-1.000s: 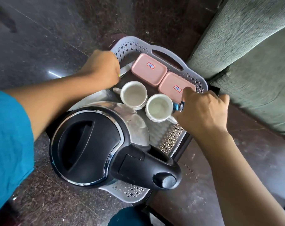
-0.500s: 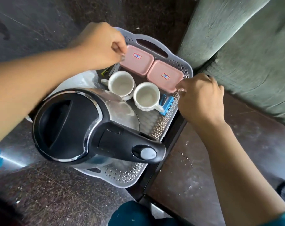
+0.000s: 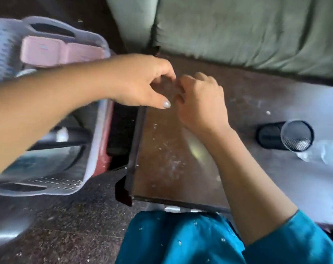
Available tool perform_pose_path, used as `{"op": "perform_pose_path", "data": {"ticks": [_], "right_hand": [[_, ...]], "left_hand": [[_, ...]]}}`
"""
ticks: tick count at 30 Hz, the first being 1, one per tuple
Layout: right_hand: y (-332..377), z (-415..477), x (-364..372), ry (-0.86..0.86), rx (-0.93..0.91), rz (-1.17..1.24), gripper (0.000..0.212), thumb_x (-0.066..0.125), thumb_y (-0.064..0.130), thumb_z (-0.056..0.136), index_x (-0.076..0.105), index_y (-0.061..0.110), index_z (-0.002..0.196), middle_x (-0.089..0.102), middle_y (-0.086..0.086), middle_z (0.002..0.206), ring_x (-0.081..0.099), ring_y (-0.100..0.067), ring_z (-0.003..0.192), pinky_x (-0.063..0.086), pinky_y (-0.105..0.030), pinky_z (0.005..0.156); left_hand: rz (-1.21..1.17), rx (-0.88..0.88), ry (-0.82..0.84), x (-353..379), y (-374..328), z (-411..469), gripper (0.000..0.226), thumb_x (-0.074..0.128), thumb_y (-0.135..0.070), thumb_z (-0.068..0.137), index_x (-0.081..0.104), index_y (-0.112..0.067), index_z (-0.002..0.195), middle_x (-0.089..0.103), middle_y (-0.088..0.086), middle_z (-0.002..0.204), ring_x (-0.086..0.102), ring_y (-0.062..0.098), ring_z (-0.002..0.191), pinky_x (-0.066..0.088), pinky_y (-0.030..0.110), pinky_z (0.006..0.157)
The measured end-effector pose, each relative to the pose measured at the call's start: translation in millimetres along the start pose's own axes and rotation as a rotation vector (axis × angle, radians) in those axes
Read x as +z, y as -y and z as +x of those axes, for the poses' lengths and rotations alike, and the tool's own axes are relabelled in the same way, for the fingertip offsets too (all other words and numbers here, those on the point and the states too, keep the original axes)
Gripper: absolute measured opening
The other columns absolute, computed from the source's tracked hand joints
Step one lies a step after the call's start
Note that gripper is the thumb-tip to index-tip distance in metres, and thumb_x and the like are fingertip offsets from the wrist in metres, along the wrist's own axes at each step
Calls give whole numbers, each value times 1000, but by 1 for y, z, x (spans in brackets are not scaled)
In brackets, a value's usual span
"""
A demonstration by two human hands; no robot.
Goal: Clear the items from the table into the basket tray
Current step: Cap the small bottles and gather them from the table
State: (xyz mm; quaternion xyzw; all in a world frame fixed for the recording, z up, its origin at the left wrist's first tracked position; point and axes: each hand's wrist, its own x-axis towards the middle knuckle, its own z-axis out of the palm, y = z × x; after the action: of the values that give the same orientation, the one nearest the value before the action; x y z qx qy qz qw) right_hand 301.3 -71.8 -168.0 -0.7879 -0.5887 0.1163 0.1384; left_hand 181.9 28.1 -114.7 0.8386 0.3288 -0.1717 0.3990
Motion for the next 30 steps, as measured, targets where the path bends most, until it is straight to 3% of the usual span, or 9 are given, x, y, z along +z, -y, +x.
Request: {"op": "perform_pose_path", "data": {"ticks": [8, 11, 13, 16, 19, 22, 25, 27, 30], "right_hand": [[-113, -95, -19, 96, 226, 108, 28, 52, 16, 84, 61, 9, 109, 62, -14, 94, 55, -36, 89, 43, -35, 70], [-143, -136, -17, 192, 245, 99, 22, 54, 17, 84, 61, 9, 103, 63, -13, 94, 57, -35, 88, 49, -39, 70], [-157, -163, -11, 285, 264, 43, 18, 55, 15, 81, 58, 8, 98, 62, -12, 95, 55, -34, 89, 45, -37, 68], [-173, -187, 1, 339, 315, 45, 12, 49, 9, 82, 52, 9, 94, 60, -10, 100, 53, -33, 91, 40, -34, 63], [-190, -194, 8, 319, 335, 82, 25, 49, 9, 82, 55, 9, 106, 61, -9, 109, 53, -32, 95, 48, -37, 71], [-209, -196, 9, 292, 323, 81, 23, 50, 10, 82, 56, 11, 104, 62, -9, 105, 54, -32, 93, 47, -36, 72], [-230, -201, 7, 286, 308, 88, 24, 49, 18, 84, 56, 10, 105, 62, -10, 104, 55, -32, 94, 47, -36, 73], [-244, -207, 5, 288, 316, 99, 25, 47, 21, 85, 56, 10, 106, 63, -10, 103, 56, -33, 95, 47, -35, 72], [-263, -220, 0, 282, 392, 129, 24, 48, 18, 84, 56, 9, 105, 63, -11, 101, 56, -34, 95, 46, -36, 71]], "left_hand": [[6, 11, 21, 131, -68, 66, 66, 73, -32, 73, 39, -23, 129, 53, 4, 125, 54, 23, 108, 40, 28, 81], [-15, -56, -35, 168, -67, 80, 66, 74, -32, 72, 39, -24, 127, 50, 4, 124, 55, 25, 107, 46, 38, 89], [-4, -101, -78, 188, -64, 89, 62, 73, -32, 72, 39, -29, 124, 48, 2, 122, 55, 25, 104, 48, 44, 89], [-32, -164, -110, 212, -63, 101, 60, 74, -35, 71, 38, -40, 118, 38, -3, 115, 55, 23, 95, 49, 41, 85], [-52, -215, -116, 237, -68, 112, 53, 73, -32, 73, 44, -41, 116, 32, -6, 115, 55, 21, 90, 49, 35, 81], [3, -249, -167, 257, -70, 122, 40, 69, -23, 80, 50, -32, 114, 33, -3, 120, 57, 24, 87, 50, 38, 82], [74, -266, -257, 269, -74, 131, 15, 62, -18, 85, 55, -29, 93, 32, -9, 102, 52, 22, 77, 44, 35, 72], [141, -211, -224, 276, -80, 131, 14, 58, -19, 86, 52, -30, 84, 31, -10, 95, 50, 25, 75, 44, 35, 70], [189, 17, -34, 295, -109, 124, 14, 64, -20, 81, 56, -27, 90, 43, 1, 98, 57, 37, 79, 50, 43, 72]]}}
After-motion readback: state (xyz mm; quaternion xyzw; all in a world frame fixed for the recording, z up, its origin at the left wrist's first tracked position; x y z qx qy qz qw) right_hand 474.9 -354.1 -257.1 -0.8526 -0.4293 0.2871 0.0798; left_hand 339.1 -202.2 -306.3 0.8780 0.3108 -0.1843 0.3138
